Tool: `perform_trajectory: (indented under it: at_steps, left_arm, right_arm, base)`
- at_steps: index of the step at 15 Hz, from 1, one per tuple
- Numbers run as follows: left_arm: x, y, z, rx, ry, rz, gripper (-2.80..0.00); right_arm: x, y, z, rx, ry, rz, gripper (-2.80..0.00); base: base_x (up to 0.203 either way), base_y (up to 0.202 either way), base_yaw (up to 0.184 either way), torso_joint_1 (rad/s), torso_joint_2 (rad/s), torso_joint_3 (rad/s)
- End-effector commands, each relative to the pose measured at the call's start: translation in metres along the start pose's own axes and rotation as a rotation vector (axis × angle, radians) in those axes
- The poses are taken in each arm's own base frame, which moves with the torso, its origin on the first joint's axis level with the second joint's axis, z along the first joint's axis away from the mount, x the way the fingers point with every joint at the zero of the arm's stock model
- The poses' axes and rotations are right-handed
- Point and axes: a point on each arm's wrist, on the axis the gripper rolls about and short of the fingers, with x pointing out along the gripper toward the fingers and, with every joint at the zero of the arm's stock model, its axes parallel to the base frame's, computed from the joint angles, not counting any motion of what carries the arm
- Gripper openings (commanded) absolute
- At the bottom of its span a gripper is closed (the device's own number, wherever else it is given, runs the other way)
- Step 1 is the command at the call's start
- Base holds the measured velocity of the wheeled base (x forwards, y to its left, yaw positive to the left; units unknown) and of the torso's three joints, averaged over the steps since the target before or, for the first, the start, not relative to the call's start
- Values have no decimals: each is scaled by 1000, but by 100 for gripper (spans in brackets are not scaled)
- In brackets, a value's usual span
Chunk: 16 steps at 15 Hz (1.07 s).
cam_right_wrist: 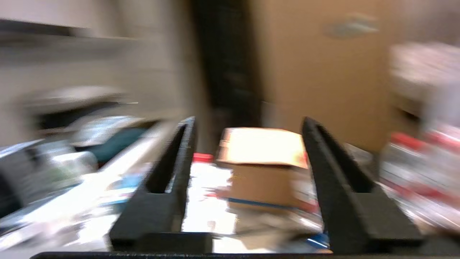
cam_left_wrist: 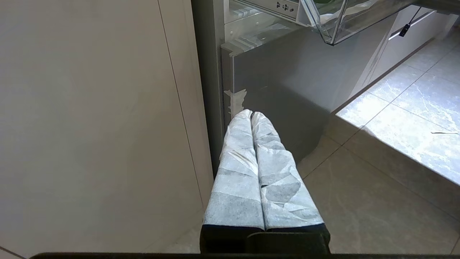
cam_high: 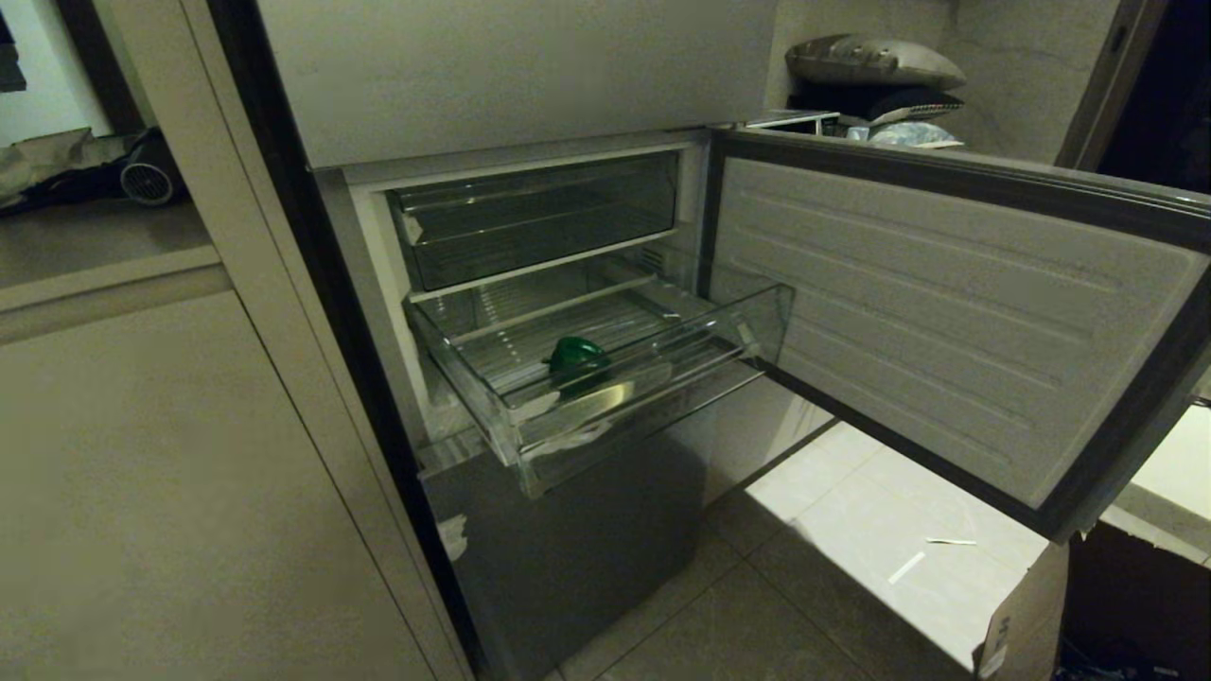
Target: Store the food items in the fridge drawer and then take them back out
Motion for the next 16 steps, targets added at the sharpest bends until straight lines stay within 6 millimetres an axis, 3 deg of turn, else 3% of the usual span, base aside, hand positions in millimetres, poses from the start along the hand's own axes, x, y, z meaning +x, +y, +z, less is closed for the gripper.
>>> perform_trajectory:
  at_steps: [1,3,7,12,16]
  left_arm:
    - [0,0,0,0,1,1,-280]
    - [0,0,0,0,1,0,-280]
    - [0,0,0,0,2,0,-280]
    - [0,0,0,0,1,-1,-280]
    - [0,0,0,0,1,1,-280]
  right_arm:
    - [10,-50,-9,-12,68,-163,0]
    - [34,-91,-47,48,223,-241,0]
    - [70,-142,-129,101,416,-275,0]
    - [84,-136,-215,108,633,-120,0]
    - [89,-117,-251,74,728,-34,0]
  base:
    - [0,0,0,0,0,0]
    - [0,0,0,0,0,0]
    - [0,0,0,0,0,0]
    - [0,0,0,0,0,0]
    - [0,0,0,0,0,0]
